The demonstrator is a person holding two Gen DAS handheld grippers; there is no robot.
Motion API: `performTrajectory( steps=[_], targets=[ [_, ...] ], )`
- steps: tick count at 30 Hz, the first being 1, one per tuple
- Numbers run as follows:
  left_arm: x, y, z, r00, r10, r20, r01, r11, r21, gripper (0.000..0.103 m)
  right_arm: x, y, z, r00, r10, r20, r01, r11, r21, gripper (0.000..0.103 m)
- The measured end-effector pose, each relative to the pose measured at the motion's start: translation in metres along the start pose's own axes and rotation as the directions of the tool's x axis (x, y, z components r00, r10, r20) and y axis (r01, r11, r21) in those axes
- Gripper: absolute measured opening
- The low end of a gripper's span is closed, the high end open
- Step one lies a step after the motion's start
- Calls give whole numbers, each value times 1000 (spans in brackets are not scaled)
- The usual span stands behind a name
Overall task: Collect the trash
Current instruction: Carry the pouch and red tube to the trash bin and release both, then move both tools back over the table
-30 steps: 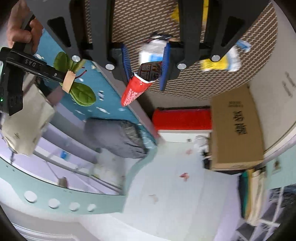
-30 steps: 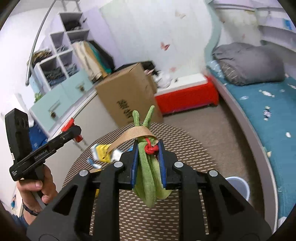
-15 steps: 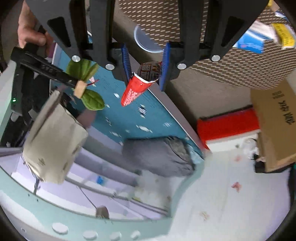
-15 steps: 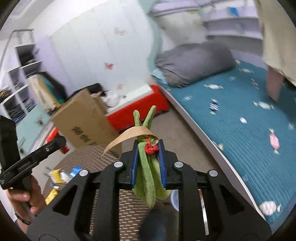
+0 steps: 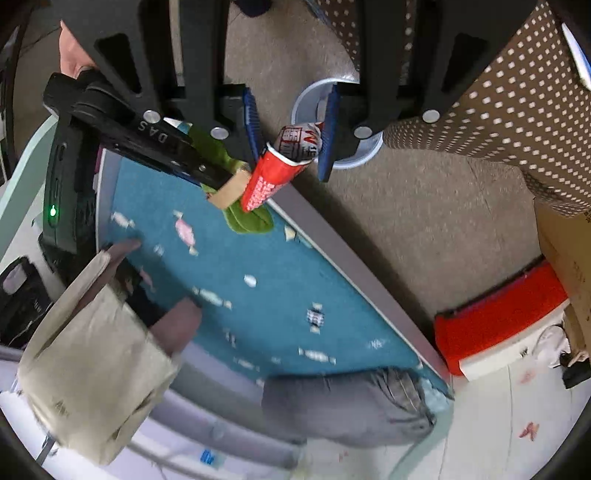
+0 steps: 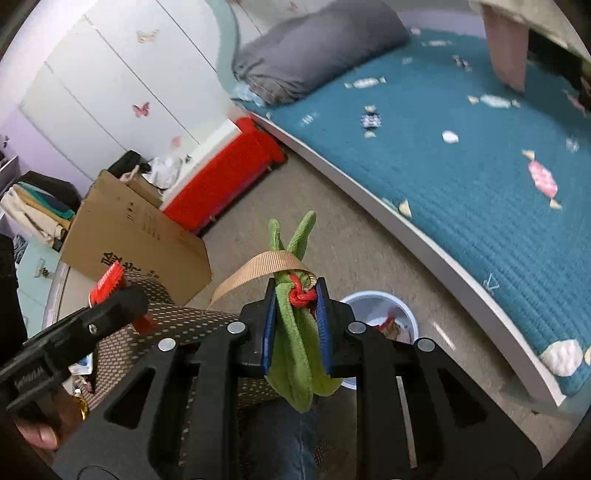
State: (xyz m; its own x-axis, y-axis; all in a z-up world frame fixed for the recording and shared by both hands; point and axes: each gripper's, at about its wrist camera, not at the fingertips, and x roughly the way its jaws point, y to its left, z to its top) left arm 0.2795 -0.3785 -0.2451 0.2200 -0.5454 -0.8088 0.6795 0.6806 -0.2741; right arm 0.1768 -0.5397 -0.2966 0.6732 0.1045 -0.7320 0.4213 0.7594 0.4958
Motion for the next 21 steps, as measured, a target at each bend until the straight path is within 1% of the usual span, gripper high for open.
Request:
performTrajectory(
  steps=[2, 3, 4, 5, 6, 7, 8, 9, 11, 13, 15, 16, 21],
  targets=[
    [18, -2, 2, 999, 8, -43, -7, 1000, 8, 29, 13, -6, 0, 1000, -5, -24, 5, 1000, 16, 20],
    [27, -3, 3, 998, 14, -69, -13, 1000, 15, 29, 22, -11, -1, 999, -5, -42, 6, 1000, 24, 22],
    [32, -1, 3, 996, 17, -90, -15, 1000, 20, 31, 28, -15, -2, 998, -7, -57, 9, 999, 32, 23],
    [41, -1, 3, 992, 25, -122, -22, 999, 24, 41, 35, -19, -3, 998, -11, -69, 14, 999, 42, 23],
    [47, -1, 3, 990, 37, -138, -33, 999, 29, 62, 43, -24, -5, 996, -13, -86, 18, 998, 61, 28],
    [50, 1, 2, 988, 57, -145, -52, 998, 35, 75, 51, -30, -8, 995, -3, -103, 12, 996, 87, 55],
    [52, 4, 2, 985, 101, -139, -96, 995, 39, 88, 55, -34, -10, 994, -1, -109, 13, 994, 106, 65],
    [51, 6, 2, 983, 132, -128, -128, 991, 40, 90, 61, -41, -13, 993, 7, -117, 9, 991, 137, 69],
    [48, 13, 2, 983, 139, -124, -136, 990, 28, 91, 68, -51, -19, 991, 14, -136, 11, 984, 178, 73],
    [42, 19, 3, 981, 152, -118, -152, 988, 10, 92, 70, -56, -24, 990, -2, -142, 31, 979, 202, 90],
    [31, 24, 2, 983, 159, -89, -159, 987, 0, 92, 65, -55, -28, 990, -22, -138, 50, 979, 200, 95],
    [26, 26, 2, 984, 164, -74, -165, 986, -1, 92, 61, -53, -29, 991, -31, -133, 57, 979, 195, 97],
    [-10, 29, 0, 980, 198, 12, -198, 980, 4, 93, 36, -41, -29, 994, -68, -87, 83, 981, 176, 97]
  ],
)
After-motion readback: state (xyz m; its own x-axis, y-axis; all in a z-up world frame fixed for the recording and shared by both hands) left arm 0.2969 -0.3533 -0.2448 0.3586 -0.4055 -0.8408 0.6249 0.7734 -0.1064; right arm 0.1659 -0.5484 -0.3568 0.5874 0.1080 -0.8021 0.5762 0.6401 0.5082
